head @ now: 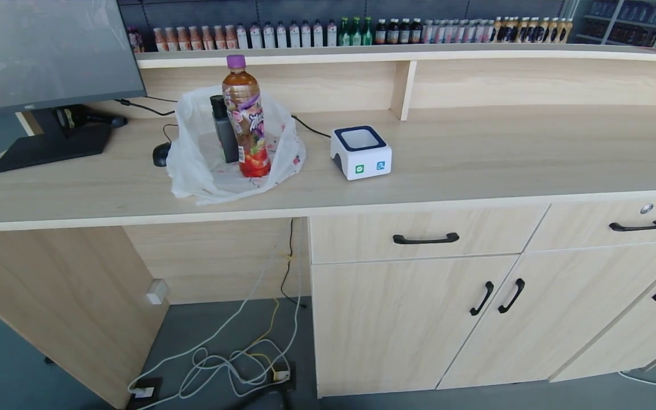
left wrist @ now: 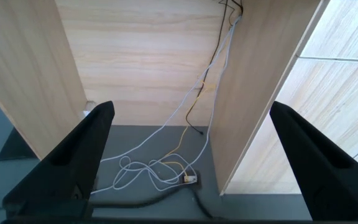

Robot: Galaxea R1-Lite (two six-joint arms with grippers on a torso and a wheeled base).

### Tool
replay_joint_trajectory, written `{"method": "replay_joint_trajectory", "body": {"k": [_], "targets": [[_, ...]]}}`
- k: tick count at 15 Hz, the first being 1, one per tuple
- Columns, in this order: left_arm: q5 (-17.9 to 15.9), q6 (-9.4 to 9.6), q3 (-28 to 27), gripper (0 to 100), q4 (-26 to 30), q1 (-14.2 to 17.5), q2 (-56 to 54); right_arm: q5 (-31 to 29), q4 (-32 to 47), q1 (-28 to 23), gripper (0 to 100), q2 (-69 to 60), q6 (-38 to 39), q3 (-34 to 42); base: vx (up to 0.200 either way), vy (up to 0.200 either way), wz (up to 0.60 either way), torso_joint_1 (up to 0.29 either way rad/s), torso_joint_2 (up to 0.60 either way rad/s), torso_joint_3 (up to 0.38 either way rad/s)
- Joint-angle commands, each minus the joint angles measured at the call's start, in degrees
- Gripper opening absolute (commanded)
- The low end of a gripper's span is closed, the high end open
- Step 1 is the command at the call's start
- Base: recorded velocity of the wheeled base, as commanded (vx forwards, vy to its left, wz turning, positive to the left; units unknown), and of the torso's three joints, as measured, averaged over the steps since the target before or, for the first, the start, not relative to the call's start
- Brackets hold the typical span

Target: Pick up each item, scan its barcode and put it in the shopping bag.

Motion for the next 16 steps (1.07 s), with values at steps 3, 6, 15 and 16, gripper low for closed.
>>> {"method": "replay_joint_trajectory", "body": {"k": [3, 6, 15, 16], "targets": [[0.0, 0.01, 0.0, 100, -0.04, 0.02, -0.02, -0.04, -0.01, 0.04, 100, 0.1, -0.02, -0.02, 0.067, 0.0, 0.0, -0.001, 0.0, 0.001], [0.0, 0.01, 0.0, 100, -0.04, 0.02, -0.02, -0.04, -0.01, 0.04, 100, 0.1, -0.02, -0.02, 0.2, 0.0, 0.0, 0.004, 0.0, 0.002], [0.0, -0.07, 0.0, 100, -0.04, 0.02, -0.02, -0.04, -0.01, 0.04, 100, 0.1, -0.02, -0.02, 0.178, 0.0, 0.0, 0.005, 0.0, 0.003], [0.0, -0.07, 0.0, 100, -0.04, 0.02, -0.02, -0.13, -0.01, 0.04, 100, 0.1, -0.02, -0.02, 0.0, 0.0, 0.0, 0.0, 0.0, 0.0]]}}
